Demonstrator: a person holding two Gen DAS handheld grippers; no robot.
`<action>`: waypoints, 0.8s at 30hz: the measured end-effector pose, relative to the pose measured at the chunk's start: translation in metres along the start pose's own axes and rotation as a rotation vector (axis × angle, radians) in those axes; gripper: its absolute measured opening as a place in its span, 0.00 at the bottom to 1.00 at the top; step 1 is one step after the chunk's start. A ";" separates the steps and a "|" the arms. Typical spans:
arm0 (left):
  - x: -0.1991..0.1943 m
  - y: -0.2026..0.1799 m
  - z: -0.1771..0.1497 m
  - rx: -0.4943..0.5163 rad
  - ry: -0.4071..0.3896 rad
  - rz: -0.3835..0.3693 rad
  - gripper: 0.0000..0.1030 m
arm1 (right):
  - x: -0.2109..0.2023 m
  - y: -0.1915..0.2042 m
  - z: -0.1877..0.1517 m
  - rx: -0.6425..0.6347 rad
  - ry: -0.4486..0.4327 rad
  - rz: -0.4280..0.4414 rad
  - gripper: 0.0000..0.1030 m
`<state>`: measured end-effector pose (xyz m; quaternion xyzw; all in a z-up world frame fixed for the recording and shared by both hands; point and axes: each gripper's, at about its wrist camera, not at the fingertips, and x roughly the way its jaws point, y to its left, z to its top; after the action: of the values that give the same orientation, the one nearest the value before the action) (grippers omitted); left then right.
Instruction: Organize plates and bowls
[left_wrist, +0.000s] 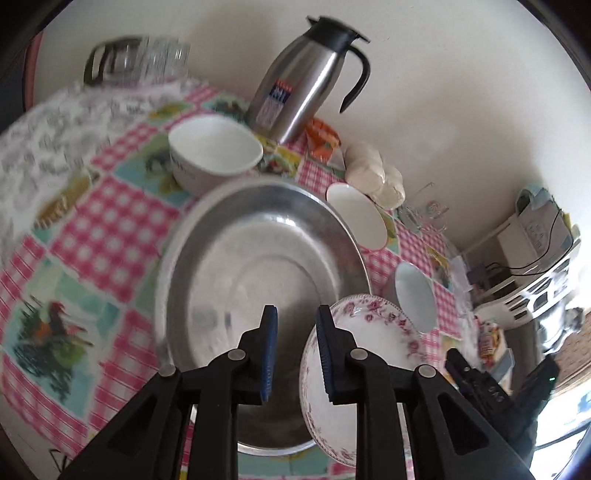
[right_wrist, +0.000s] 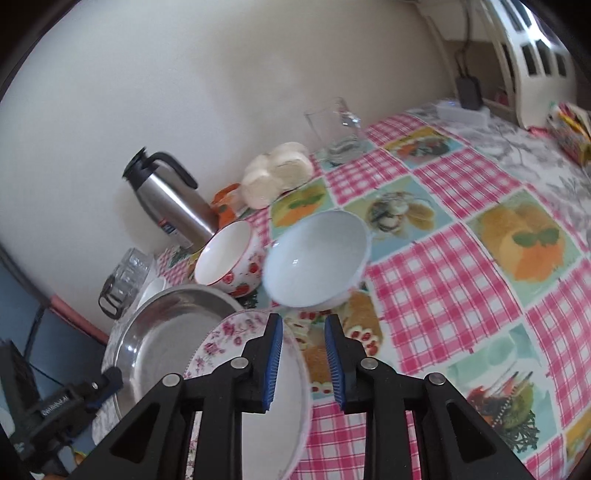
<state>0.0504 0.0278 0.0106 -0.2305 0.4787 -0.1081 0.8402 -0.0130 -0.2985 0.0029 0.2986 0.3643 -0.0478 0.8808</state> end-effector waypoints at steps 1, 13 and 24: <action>0.004 0.000 -0.001 0.002 0.012 0.028 0.21 | 0.001 -0.007 0.001 0.016 0.013 -0.011 0.26; 0.014 0.011 -0.002 -0.074 0.058 0.031 0.36 | 0.018 -0.018 -0.008 -0.007 0.120 -0.022 0.38; 0.018 -0.042 -0.023 0.028 0.105 -0.057 0.38 | -0.006 -0.058 0.009 0.021 0.054 -0.187 0.39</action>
<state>0.0417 -0.0220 0.0077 -0.2263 0.5139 -0.1508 0.8136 -0.0296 -0.3524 -0.0163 0.2734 0.4136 -0.1257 0.8593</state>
